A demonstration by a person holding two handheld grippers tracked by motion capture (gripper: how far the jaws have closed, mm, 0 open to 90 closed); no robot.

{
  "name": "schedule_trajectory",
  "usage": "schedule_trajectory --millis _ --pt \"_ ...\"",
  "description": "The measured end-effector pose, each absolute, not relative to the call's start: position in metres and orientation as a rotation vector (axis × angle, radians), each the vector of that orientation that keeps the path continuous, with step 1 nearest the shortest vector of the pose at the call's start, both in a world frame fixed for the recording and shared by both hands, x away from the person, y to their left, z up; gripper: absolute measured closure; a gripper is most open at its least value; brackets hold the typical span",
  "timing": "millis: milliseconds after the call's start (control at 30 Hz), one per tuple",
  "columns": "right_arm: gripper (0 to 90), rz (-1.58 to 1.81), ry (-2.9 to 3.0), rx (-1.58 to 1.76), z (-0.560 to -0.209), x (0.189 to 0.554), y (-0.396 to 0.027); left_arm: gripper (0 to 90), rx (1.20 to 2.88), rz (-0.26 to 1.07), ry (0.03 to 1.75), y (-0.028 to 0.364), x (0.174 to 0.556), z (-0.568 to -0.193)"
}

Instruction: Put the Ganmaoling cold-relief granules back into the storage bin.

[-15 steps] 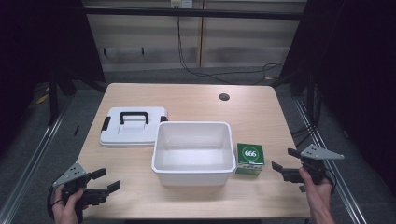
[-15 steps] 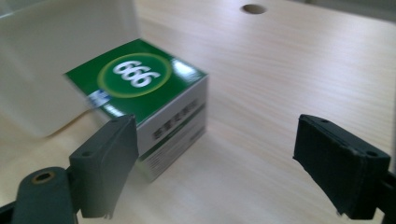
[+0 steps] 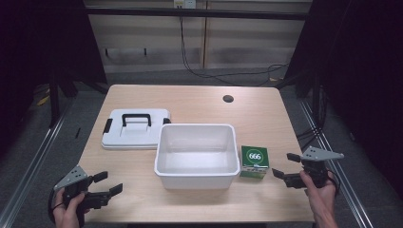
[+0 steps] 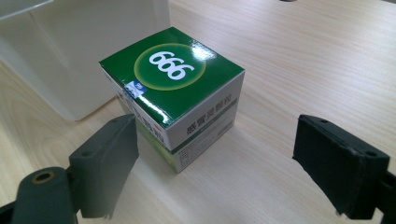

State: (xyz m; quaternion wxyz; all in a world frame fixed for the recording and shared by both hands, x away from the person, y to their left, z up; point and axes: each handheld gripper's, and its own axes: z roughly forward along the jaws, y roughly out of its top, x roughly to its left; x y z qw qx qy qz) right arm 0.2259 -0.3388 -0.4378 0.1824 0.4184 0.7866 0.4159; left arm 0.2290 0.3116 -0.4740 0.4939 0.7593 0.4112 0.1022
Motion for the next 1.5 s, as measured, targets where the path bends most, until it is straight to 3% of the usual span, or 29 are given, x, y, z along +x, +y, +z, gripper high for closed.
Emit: schedule_trajectory --millis 400,1500 --pt "14.5 1.237 2.263 1.103 -0.416 0.233 -0.334 15.8 1.843 0.247 0.994 0.311 0.229 -0.474" --pt "13.2 0.693 2.796 0.705 -0.363 0.284 -0.265 15.8 1.838 0.245 0.997 0.312 0.229 -0.475"
